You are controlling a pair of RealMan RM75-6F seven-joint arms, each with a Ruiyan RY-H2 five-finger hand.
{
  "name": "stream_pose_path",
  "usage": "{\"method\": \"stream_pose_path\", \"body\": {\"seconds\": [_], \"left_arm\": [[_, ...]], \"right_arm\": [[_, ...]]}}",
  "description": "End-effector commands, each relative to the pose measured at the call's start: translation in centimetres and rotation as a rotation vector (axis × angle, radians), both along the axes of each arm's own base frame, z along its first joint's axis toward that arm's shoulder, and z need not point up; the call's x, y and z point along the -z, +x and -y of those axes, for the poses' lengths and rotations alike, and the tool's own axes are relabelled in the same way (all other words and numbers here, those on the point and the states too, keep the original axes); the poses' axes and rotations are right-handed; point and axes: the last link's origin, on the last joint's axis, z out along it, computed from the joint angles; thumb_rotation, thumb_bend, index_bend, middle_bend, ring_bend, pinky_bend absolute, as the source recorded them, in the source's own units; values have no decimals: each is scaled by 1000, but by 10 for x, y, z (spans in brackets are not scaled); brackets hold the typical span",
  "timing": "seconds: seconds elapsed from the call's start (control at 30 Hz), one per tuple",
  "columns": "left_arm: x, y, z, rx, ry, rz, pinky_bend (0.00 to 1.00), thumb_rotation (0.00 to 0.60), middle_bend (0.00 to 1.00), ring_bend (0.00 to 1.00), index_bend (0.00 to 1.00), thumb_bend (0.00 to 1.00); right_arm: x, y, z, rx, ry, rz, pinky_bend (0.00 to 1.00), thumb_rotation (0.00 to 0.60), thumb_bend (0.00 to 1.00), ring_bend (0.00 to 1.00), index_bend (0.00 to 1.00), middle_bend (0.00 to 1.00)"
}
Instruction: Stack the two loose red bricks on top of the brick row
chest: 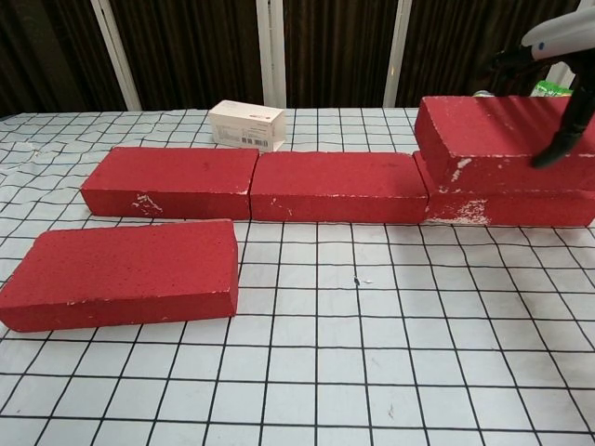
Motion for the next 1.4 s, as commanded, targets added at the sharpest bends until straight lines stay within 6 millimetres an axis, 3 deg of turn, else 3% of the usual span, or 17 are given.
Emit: {"method": "stream_pose_path", "body": {"seconds": [0.03, 0.23, 0.43, 0.83, 1.4], "left_arm": [[-1, -1, 0, -6, 8, -2, 217, 600, 37, 32, 48, 0], [0, -2, -1, -21, 20, -10, 217, 600, 37, 32, 48, 0], [0, -2, -3, -33, 25, -19, 217, 600, 36, 32, 47, 0], [2, -4, -5, -45, 17, -28, 218, 600, 36, 32, 48, 0], [2, -3, -2, -45, 24, -31, 218, 600, 36, 32, 47, 0]], "right_arm": [[15, 46, 52, 35, 21, -25, 0, 600, 153, 203, 10, 300], [36, 61, 81, 109, 35, -36, 0, 600, 154, 203, 10, 300], [53, 69, 97, 143, 46, -41, 0, 600, 153, 203, 10, 300], [77, 65, 98, 137, 86, -61, 0, 600, 153, 203, 10, 300], [80, 60, 97, 124, 97, -45, 0, 600, 153, 203, 10, 303]]}}
